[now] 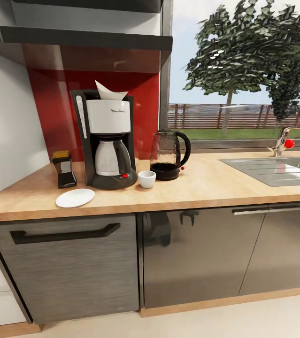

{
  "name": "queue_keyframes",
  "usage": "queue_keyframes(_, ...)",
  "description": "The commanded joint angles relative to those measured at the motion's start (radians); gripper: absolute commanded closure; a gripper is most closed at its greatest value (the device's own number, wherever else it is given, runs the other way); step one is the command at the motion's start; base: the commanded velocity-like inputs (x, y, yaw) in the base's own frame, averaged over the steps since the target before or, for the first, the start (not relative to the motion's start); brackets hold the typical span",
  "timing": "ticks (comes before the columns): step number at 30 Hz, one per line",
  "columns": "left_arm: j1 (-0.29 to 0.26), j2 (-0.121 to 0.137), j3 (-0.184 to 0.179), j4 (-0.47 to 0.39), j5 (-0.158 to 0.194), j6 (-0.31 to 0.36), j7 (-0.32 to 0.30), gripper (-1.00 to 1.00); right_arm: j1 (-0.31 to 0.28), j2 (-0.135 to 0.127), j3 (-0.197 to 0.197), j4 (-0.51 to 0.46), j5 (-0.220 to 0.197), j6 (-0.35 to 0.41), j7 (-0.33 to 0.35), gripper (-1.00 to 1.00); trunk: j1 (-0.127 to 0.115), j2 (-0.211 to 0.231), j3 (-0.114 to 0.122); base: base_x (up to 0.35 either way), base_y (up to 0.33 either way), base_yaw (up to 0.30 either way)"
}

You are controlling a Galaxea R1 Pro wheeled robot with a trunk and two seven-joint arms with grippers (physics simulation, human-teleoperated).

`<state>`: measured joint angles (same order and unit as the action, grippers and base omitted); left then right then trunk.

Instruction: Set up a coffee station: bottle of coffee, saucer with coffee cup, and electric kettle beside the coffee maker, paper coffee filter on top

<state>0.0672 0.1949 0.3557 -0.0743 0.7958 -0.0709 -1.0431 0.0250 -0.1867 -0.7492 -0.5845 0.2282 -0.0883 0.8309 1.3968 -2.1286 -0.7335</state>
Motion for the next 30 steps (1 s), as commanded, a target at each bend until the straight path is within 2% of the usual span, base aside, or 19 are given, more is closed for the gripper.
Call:
queue_keyframes(1, 0.000, 0.000, -0.001, -0.001, -0.001, -0.007, -0.001, -1.00, 0.000, 0.000, -0.005, 0.000, 0.010, -0.009, 0.004, -1.00, 0.000, 0.000, -0.001, 0.000, 0.000, 0.000)
queue_keyframes(21, 0.000, 0.001, 0.000, -0.002, -0.001, -0.007, 0.000, -1.00, 0.000, 0.000, -0.005, 0.002, 0.011, -0.007, 0.003, -1.00, 0.000, 0.000, -0.001, -0.004, 0.000, 0.000)
queue_keyframes(30, 0.000, 0.001, 0.000, -0.002, -0.001, -0.007, 0.000, -1.00, 0.000, 0.000, -0.004, 0.003, 0.011, -0.008, 0.002, -1.00, 0.000, 0.000, -0.001, -0.189, 0.000, 0.000)
